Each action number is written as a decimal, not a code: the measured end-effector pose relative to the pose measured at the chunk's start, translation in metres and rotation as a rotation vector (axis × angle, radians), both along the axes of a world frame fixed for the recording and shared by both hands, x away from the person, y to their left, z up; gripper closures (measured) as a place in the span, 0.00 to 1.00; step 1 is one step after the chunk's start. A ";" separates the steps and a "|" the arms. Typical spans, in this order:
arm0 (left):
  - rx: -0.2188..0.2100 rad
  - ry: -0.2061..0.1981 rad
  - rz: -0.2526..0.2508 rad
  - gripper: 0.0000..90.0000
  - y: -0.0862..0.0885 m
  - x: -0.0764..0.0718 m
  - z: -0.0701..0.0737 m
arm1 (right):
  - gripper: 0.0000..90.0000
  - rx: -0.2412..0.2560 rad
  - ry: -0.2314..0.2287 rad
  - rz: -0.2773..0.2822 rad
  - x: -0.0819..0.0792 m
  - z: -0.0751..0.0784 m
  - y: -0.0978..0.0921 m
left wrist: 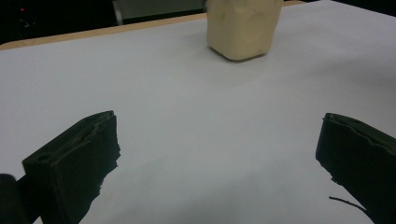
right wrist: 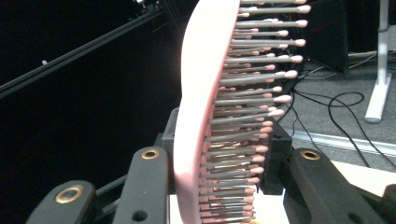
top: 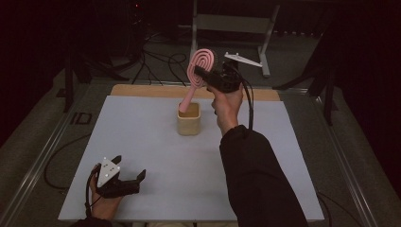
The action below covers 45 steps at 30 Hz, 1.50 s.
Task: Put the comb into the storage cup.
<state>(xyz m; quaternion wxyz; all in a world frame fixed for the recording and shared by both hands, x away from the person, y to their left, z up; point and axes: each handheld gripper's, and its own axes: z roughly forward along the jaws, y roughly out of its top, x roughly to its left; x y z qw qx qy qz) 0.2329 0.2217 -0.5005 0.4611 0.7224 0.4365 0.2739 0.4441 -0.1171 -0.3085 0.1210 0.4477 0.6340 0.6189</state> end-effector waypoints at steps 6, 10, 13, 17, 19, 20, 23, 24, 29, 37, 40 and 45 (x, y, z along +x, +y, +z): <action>-0.001 -0.002 0.002 0.00 0.001 0.000 0.000 | 0.70 -0.001 0.008 -0.014 0.003 -0.004 -0.001; -0.008 -0.004 0.007 0.00 0.002 0.000 0.001 | 0.70 0.005 0.009 -0.022 0.006 -0.007 -0.003; -0.012 -0.006 0.009 0.00 0.003 -0.001 0.001 | 0.70 0.000 0.009 -0.030 0.007 -0.008 -0.004; -0.014 -0.008 0.010 0.00 0.003 -0.001 0.001 | 0.70 -0.005 0.011 -0.031 0.008 -0.011 -0.003; -0.014 -0.008 0.010 0.00 0.003 -0.001 0.001 | 0.70 -0.010 0.011 -0.032 0.008 -0.012 -0.002; -0.015 -0.007 0.011 0.00 0.003 -0.001 0.001 | 0.71 -0.010 0.012 -0.032 0.008 -0.013 -0.002; -0.018 -0.009 0.013 0.00 0.003 -0.001 0.001 | 0.70 -0.006 0.013 -0.032 0.009 -0.015 -0.001; -0.017 -0.010 0.013 0.00 0.004 -0.001 0.001 | 0.70 -0.005 0.014 -0.033 0.009 -0.016 -0.001; -0.017 -0.010 0.013 0.00 0.004 -0.001 0.001 | 0.70 0.001 0.017 -0.036 0.010 -0.019 0.000; -0.017 -0.010 0.012 0.00 0.004 -0.001 0.001 | 0.71 0.007 0.017 -0.038 0.010 -0.022 0.001; -0.018 -0.010 0.012 0.00 0.004 -0.001 0.001 | 0.70 0.007 0.023 -0.038 0.011 -0.024 0.002; -0.016 -0.008 0.012 0.00 0.004 -0.001 0.001 | 0.70 0.006 0.022 -0.039 0.011 -0.026 0.002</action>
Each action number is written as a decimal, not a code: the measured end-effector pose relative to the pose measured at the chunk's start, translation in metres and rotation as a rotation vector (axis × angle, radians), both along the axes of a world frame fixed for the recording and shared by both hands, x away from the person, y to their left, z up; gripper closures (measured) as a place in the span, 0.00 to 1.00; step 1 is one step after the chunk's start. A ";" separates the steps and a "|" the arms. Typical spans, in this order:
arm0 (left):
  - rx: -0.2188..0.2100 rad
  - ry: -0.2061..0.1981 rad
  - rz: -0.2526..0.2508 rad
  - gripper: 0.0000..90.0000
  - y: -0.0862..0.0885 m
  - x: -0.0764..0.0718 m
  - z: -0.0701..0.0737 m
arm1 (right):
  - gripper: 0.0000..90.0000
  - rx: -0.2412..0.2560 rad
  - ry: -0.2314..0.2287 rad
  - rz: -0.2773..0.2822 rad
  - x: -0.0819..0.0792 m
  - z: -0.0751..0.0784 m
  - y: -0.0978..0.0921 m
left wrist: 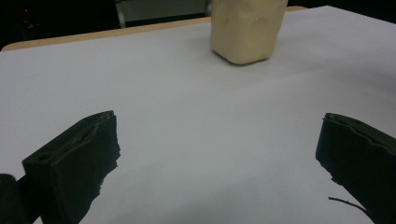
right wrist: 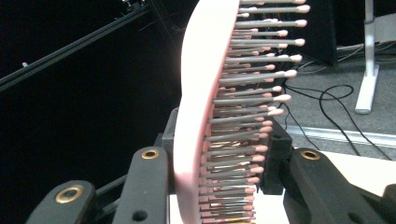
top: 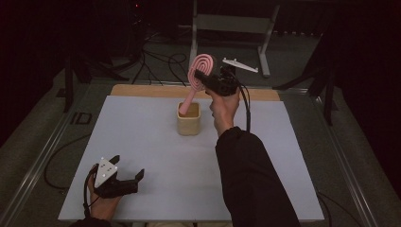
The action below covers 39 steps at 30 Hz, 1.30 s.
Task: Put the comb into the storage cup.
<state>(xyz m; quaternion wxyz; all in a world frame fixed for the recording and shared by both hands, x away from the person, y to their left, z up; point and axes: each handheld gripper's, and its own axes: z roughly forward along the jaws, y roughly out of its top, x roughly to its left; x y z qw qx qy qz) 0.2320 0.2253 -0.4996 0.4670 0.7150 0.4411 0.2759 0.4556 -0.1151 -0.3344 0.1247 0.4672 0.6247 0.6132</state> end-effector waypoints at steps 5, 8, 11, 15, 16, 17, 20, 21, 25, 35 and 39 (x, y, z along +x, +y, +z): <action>0.001 0.000 0.001 0.00 0.000 0.000 0.000 | 0.71 -0.002 0.004 -0.001 0.000 -0.002 0.000; 0.000 0.000 0.001 0.00 0.000 0.000 0.000 | 0.70 -0.004 0.004 -0.002 0.001 -0.003 0.000; 0.000 -0.001 0.001 0.00 0.000 0.000 0.000 | 0.70 -0.007 0.002 -0.002 0.001 -0.004 0.001; 0.000 -0.001 0.001 0.00 0.000 0.000 0.000 | 0.70 -0.011 0.005 -0.003 0.001 -0.005 0.001; -0.001 -0.001 0.001 0.00 0.000 0.000 0.000 | 0.70 -0.012 0.007 -0.003 0.001 -0.005 0.001; 0.000 -0.001 0.001 0.00 0.000 0.000 0.000 | 0.70 -0.013 0.006 -0.003 0.001 -0.006 0.002; -0.001 -0.001 0.001 0.00 0.000 0.000 0.000 | 0.70 -0.016 0.007 -0.003 0.001 -0.007 0.002; 0.001 -0.003 0.001 0.00 0.000 0.000 0.000 | 0.70 -0.016 0.008 -0.003 0.001 -0.008 0.002; 0.000 -0.003 0.001 0.00 0.000 0.000 0.000 | 0.70 -0.011 0.009 -0.004 0.001 -0.011 0.002; -0.002 -0.001 0.002 0.00 0.000 0.000 0.000 | 0.70 -0.015 0.014 -0.006 0.001 -0.017 0.003; -0.002 -0.001 0.002 0.00 0.000 0.000 0.000 | 0.70 -0.018 0.018 -0.008 0.001 -0.020 0.004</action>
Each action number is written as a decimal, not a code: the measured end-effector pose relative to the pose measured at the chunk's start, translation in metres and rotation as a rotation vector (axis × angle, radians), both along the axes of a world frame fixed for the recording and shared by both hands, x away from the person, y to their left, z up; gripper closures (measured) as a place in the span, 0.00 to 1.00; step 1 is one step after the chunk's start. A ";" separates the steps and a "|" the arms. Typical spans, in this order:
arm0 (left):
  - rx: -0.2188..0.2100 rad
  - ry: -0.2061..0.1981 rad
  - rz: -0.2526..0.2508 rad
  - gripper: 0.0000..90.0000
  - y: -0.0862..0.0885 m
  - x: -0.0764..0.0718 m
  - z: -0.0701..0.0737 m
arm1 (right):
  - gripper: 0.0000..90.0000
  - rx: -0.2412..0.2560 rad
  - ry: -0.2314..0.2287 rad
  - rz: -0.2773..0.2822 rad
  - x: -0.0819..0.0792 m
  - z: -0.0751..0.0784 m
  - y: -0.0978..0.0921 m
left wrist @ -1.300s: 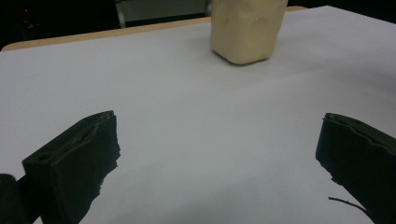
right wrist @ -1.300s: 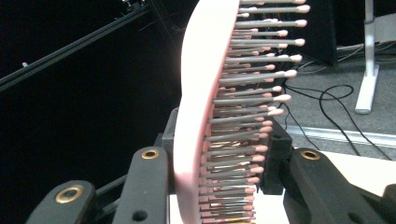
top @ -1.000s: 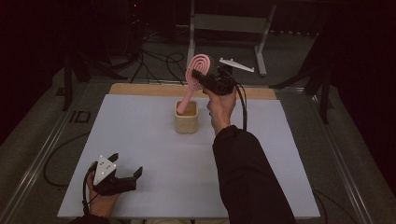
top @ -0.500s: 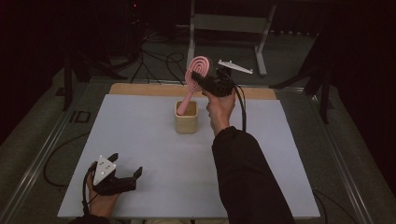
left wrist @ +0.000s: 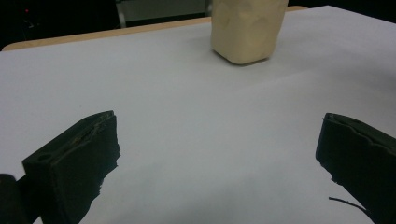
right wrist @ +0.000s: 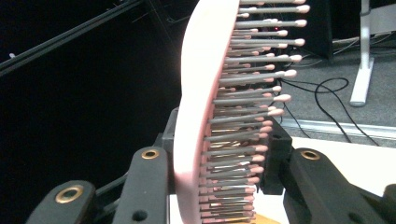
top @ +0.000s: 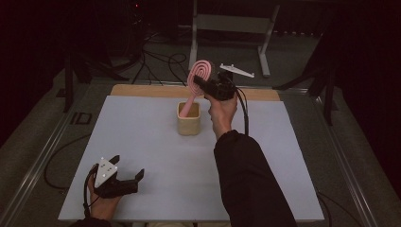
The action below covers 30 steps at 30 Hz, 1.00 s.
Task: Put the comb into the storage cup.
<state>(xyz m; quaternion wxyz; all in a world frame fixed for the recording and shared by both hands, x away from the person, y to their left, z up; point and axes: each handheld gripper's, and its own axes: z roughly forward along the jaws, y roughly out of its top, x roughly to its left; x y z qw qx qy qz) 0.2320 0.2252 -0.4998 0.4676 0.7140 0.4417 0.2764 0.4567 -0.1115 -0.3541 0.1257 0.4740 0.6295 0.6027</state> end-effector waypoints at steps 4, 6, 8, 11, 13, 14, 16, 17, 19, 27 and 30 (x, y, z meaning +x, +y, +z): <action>0.001 0.000 0.001 0.00 0.000 0.000 0.000 | 0.70 -0.011 -0.001 0.001 0.000 -0.001 0.001; 0.001 0.001 0.001 0.00 0.000 0.000 0.000 | 0.70 -0.015 -0.002 0.005 -0.001 -0.002 0.003; 0.002 0.000 0.001 0.00 0.000 0.000 0.000 | 0.70 -0.019 -0.003 0.006 -0.001 -0.003 0.003; 0.000 0.001 0.001 0.00 0.000 0.000 0.000 | 0.70 -0.020 -0.002 0.006 -0.001 -0.004 0.004; 0.000 0.001 0.002 0.00 0.000 0.000 0.000 | 0.70 -0.018 0.002 0.005 -0.001 -0.006 0.005; 0.001 0.001 0.001 0.00 0.000 0.000 0.000 | 0.70 -0.019 0.003 0.004 -0.001 -0.006 0.005; 0.001 0.001 0.001 0.00 0.000 0.000 0.000 | 0.70 -0.018 0.004 0.003 -0.002 -0.008 0.005; 0.001 0.001 0.001 0.00 0.000 0.000 0.000 | 0.70 -0.020 0.007 0.003 -0.002 -0.009 0.005; 0.000 0.001 0.001 0.00 0.000 0.000 0.000 | 0.70 -0.021 0.008 0.004 -0.002 -0.010 0.006; 0.001 0.002 0.001 0.00 0.000 0.000 0.000 | 0.70 -0.026 0.012 0.002 -0.002 -0.014 0.007; -0.001 0.003 0.000 0.00 0.000 0.000 0.000 | 0.70 -0.028 0.013 0.002 -0.002 -0.016 0.007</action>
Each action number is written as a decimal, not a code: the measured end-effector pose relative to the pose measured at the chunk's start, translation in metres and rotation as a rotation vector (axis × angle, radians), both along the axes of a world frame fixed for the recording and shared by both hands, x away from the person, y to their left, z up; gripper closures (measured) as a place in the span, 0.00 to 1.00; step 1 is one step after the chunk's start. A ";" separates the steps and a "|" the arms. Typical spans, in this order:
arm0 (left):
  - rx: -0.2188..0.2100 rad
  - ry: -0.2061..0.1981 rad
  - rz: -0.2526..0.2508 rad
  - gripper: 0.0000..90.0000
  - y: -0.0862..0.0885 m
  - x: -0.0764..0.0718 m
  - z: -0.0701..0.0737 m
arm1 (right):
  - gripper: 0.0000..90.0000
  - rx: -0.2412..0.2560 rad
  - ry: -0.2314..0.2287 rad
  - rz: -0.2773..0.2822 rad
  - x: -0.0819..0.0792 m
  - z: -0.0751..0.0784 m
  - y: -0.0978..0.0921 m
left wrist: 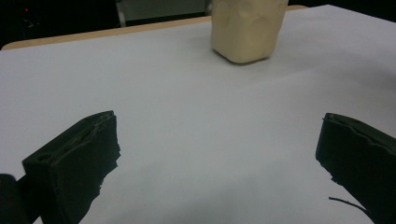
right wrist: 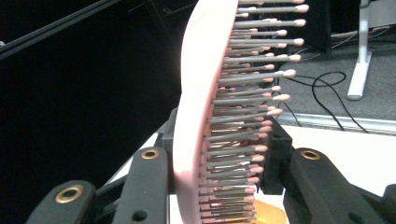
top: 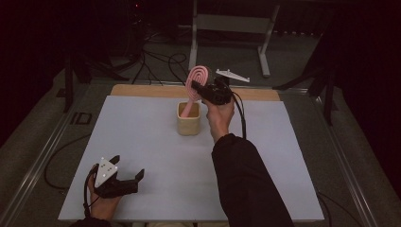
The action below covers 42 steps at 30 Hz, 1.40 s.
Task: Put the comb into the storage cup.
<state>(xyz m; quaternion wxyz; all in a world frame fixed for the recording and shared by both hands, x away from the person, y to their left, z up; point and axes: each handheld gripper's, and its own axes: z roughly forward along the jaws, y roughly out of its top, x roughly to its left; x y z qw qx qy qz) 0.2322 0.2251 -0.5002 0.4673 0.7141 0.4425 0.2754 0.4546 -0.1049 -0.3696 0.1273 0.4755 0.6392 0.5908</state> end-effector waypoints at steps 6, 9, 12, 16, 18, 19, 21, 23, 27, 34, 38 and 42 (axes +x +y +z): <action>0.001 0.001 -0.001 0.00 0.000 0.000 0.000 | 0.70 -0.005 0.003 0.001 -0.001 -0.003 0.002; 0.000 0.003 0.000 0.00 -0.001 0.000 0.000 | 0.70 -0.008 0.003 0.003 0.000 -0.003 0.002; 0.001 0.003 0.000 0.00 -0.001 0.000 0.000 | 0.70 -0.011 0.006 0.004 0.000 -0.004 0.003; 0.001 0.001 0.000 0.00 0.000 0.000 0.000 | 0.70 -0.015 0.007 0.004 0.000 -0.007 0.004; 0.000 0.002 0.001 0.00 0.000 0.000 0.000 | 0.70 -0.015 0.011 0.004 0.000 -0.007 0.004; 0.000 0.002 0.001 0.00 0.000 0.000 0.000 | 0.70 -0.013 0.010 0.004 0.000 -0.008 0.005; 0.003 0.003 0.000 0.00 0.000 0.000 0.000 | 0.70 -0.011 0.011 0.003 0.000 -0.008 0.004; 0.005 0.002 0.000 0.00 0.000 0.000 0.000 | 0.70 -0.011 0.012 0.004 0.000 -0.009 0.004; 0.005 0.003 -0.001 0.00 0.000 0.000 0.000 | 0.70 -0.009 0.014 0.005 0.000 -0.011 0.004; 0.006 0.003 0.000 0.00 0.000 0.000 0.000 | 0.70 -0.014 0.022 0.005 -0.001 -0.016 0.005; 0.007 0.004 0.000 0.00 0.000 0.000 0.000 | 0.70 -0.019 0.026 0.007 -0.001 -0.019 0.005; 0.008 0.005 0.000 0.00 0.000 0.000 -0.001 | 0.70 -0.029 0.030 0.011 -0.001 -0.023 0.005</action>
